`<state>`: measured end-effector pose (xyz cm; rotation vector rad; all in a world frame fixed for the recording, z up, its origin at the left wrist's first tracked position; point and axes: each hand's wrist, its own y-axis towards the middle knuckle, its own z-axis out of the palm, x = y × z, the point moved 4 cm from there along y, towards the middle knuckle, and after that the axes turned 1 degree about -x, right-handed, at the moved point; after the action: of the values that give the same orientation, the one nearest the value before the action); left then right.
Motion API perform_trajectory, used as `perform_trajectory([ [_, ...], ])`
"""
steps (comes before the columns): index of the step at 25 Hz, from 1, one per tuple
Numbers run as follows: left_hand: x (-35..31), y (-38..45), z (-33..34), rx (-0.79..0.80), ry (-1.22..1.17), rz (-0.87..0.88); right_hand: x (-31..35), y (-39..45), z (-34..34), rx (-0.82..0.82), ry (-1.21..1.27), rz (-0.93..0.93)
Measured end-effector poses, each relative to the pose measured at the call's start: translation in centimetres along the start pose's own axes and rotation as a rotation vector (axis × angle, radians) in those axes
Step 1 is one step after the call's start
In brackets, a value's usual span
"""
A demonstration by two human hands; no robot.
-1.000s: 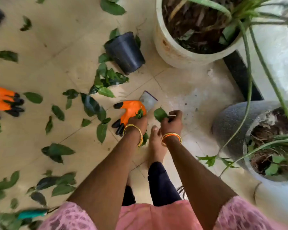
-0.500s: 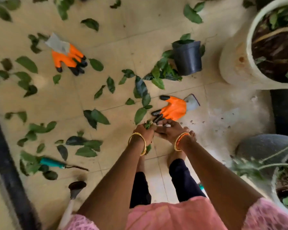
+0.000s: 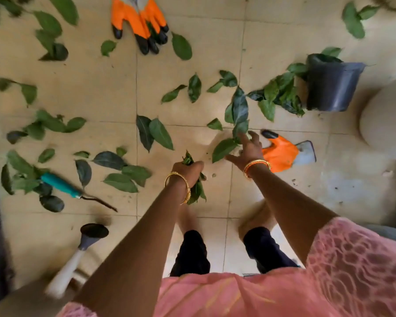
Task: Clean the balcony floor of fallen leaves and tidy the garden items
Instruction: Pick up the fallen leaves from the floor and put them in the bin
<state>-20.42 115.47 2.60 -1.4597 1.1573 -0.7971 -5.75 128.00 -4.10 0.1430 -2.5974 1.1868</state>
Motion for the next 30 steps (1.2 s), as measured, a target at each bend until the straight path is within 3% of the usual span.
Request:
perform_trajectory([
  [4, 0.9, 4.2, -1.2, 0.019, -0.066, -0.023, 1.2, 3.2, 2.1, -0.061, -0.128, -0.032],
  [11, 1.0, 4.8, -1.1, 0.063, -0.064, -0.023, 0.6, 2.8, 4.5, -0.315, 0.017, 0.022],
  [21, -0.3, 4.4, -2.5, 0.040, -0.023, 0.014, -1.3, 4.5, 0.9, -0.323, 0.298, 0.214],
  [26, -0.4, 1.8, -1.5, 0.044, -0.105, -0.013, -2.1, 2.6, 0.4, -0.193, 0.468, 0.395],
  [30, -0.5, -0.1, 0.6, 0.035, -0.155, 0.006, 0.7, -2.0, 1.1, 0.024, 0.590, 0.272],
])
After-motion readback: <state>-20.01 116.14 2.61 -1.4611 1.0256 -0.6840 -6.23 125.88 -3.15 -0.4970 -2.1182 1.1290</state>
